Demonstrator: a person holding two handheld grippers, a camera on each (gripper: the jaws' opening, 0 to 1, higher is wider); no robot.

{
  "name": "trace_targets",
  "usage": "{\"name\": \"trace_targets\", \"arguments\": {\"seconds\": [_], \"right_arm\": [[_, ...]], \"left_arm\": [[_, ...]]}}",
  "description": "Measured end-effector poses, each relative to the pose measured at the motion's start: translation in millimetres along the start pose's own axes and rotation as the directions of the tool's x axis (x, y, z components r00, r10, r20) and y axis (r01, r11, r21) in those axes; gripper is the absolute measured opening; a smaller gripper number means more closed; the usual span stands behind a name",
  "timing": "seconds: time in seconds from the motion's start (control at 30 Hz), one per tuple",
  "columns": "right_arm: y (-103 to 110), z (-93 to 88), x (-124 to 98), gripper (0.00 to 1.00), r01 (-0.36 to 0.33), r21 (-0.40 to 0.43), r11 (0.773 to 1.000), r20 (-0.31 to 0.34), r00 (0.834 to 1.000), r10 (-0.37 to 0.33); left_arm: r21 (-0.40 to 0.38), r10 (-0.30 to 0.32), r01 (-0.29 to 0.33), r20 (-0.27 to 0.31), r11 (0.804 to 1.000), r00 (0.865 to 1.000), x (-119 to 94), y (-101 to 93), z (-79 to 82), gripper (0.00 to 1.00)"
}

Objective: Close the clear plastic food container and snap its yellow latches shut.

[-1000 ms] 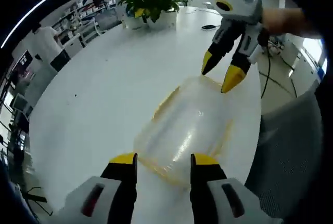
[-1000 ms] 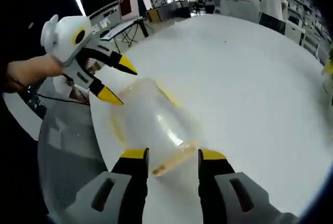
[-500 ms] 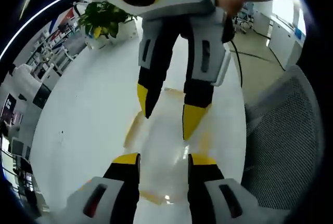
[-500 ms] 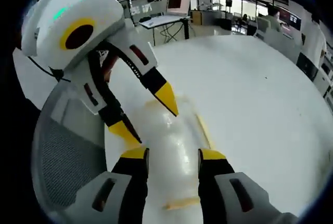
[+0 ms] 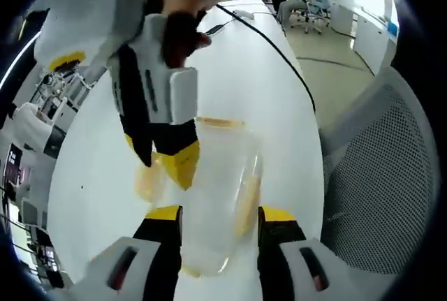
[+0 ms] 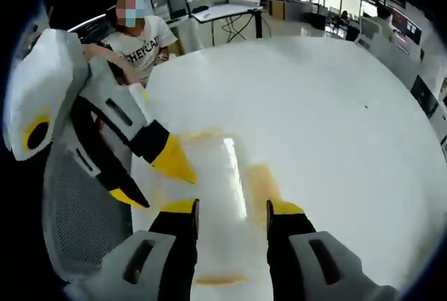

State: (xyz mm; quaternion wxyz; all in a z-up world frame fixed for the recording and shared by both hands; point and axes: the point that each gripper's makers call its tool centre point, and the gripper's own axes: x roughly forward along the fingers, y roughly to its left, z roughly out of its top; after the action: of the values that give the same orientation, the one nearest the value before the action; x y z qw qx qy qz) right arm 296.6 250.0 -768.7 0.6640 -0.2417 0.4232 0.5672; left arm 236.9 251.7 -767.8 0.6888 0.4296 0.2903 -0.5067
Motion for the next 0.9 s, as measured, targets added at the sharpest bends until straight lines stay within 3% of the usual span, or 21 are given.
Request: {"name": "trace_targets", "arguments": {"seconds": [0.27, 0.33, 0.4, 0.57, 0.9], "right_arm": [[-4, -5.1, 10, 0.37, -0.083, -0.047, 0.995, -0.128, 0.989, 0.076], [3, -4.6, 12, 0.36, -0.140, -0.007, 0.990, -0.145, 0.980, 0.138], [0, -3.4, 15, 0.37, -0.132, -0.005, 0.991, -0.157, 0.979, 0.130], [0, -6.2, 17, 0.36, -0.167, -0.006, 0.986, -0.204, 0.965, 0.162], [2, -7.4, 19, 0.33, -0.206, -0.044, 0.978, -0.314, 0.932, 0.182]], "left_arm": [[0.096, 0.017, -0.011, -0.068, 0.995, 0.998, 16, -7.0, -4.2, 0.40], [0.113, 0.038, -0.031, -0.063, 0.993, 0.997, 17, -3.5, -1.9, 0.40], [0.073, 0.039, -0.034, -0.059, 0.997, 0.998, 16, -1.9, -0.5, 0.40], [0.152, 0.056, -0.047, -0.056, 0.987, 0.997, 19, -2.9, -2.1, 0.40], [0.133, 0.054, -0.044, -0.077, 0.990, 0.996, 19, -2.0, -3.9, 0.38]]}}
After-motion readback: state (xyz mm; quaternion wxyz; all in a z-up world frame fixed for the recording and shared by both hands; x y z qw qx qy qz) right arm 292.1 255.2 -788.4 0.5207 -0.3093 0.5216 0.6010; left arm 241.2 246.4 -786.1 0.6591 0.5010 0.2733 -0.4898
